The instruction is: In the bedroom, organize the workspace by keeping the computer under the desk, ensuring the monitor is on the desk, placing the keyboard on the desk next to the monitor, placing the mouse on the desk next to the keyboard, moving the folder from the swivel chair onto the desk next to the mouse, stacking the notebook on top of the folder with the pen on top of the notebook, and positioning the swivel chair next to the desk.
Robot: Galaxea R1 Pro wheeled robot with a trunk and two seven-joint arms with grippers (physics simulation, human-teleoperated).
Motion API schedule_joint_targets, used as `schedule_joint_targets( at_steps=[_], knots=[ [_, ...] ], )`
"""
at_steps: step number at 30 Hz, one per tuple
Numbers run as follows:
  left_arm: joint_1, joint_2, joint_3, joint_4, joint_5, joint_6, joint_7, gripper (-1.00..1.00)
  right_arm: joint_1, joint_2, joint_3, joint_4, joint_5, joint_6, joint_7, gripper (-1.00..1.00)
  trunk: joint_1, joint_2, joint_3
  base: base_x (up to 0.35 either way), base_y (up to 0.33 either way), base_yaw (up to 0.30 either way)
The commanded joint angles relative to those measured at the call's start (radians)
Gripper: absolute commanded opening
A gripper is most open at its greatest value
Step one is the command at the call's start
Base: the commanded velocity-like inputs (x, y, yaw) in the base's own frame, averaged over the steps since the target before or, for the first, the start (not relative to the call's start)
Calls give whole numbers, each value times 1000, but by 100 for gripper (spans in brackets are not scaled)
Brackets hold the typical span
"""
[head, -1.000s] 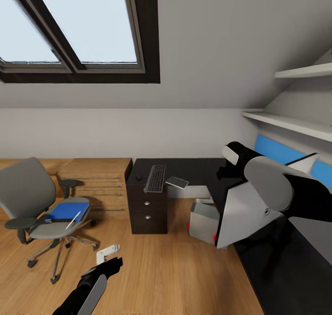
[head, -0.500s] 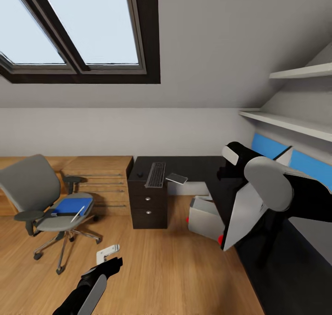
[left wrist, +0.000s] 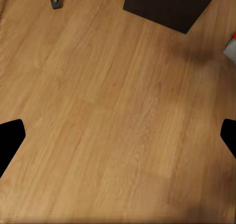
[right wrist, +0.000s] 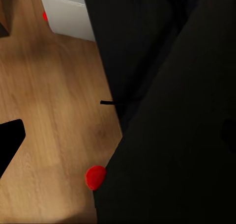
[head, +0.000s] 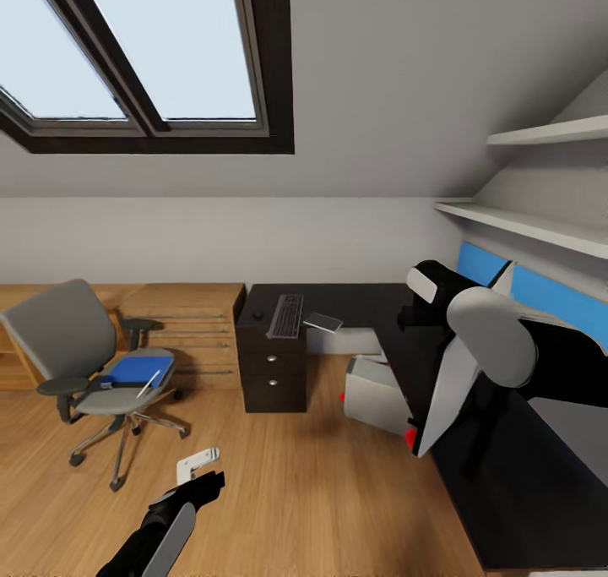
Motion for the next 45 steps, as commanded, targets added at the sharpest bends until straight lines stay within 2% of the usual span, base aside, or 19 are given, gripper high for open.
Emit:
schedule_joint_targets(
  at_steps=[1,23,33,36,38,45],
  knots=[
    [0,1,-5,-2,10,2,10,100,-1,0,-9,1,-2,0,-9,100,0,-1,-1,-85,0,0],
    [0,1,-2,-3,10,0,9,100,13,2,-9,2,1,-16,-9,100,0,-1,-1,-64,-53,0],
    [0,1,-2,-2,10,1,9,100,13,5,-8,-12,-2,-155,-6,100,0,-1,-1,-3,-2,0],
    [0,1,-3,-2,10,1,9,100,13,4,-9,-38,-4,-201,-4,100,0,-1,-1,0,0,0],
    [0,1,-3,-2,10,1,9,100,13,4,-9,-92,-5,-226,-3,100,0,-1,-1,0,0,0],
    [0,1,-3,-2,10,1,10,100,13,2,-12,-235,-9,-242,-2,100,0,-1,-1,0,0,0]
  ],
)
